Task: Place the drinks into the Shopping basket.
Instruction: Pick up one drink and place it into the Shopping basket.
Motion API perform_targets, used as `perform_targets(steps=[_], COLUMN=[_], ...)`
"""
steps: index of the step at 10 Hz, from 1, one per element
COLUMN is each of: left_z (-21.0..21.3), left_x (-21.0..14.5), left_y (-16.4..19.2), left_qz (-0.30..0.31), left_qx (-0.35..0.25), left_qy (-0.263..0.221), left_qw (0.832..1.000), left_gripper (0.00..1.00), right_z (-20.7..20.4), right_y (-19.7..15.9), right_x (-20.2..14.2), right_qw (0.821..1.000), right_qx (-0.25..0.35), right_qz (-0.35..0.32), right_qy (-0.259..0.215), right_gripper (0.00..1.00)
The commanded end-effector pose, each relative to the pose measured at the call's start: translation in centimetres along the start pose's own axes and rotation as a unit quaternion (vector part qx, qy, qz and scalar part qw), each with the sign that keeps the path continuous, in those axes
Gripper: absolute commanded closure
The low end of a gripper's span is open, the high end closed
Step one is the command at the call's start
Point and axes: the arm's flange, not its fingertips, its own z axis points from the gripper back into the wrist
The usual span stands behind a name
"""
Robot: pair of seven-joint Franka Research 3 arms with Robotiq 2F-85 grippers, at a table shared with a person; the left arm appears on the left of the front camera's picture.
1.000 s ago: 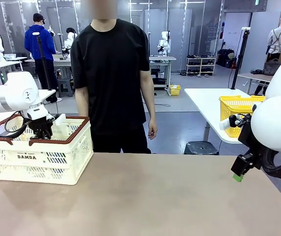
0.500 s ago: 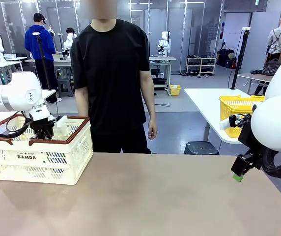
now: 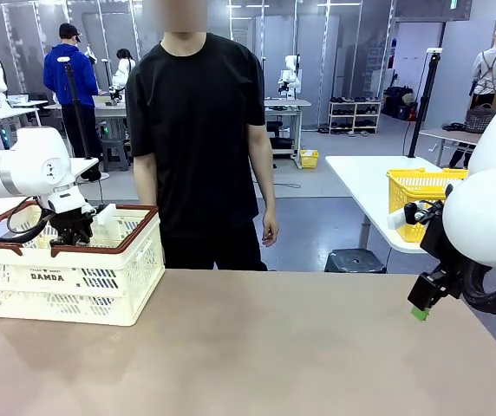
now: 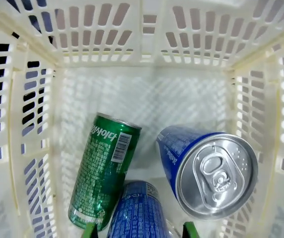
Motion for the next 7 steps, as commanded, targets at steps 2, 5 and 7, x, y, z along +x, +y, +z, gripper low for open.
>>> perform_targets(steps=[2, 5, 7], left_z=[1.9, 4.4, 6.4], left_x=[-0.2, -0.5, -1.0], left_y=[-1.0, -1.5, -2.0], left_qz=[-0.001, 0.011, 0.020], left_qx=[0.036, 0.057, 0.068], left_qy=[-0.029, -0.035, -0.033], left_qw=[0.999, 0.998, 0.997], left_gripper=[0.00, 0.00, 0.00], right_z=[0.0, 0.0, 0.0], right_y=[0.0, 0.0, 0.0], right_x=[0.0, 0.0, 0.0], right_qw=[1.000, 1.000, 1.000], right_qx=[0.001, 0.001, 0.001], right_qz=[0.001, 0.001, 0.001], right_qy=[0.001, 0.001, 0.001], right_gripper=[0.06, 0.06, 0.06])
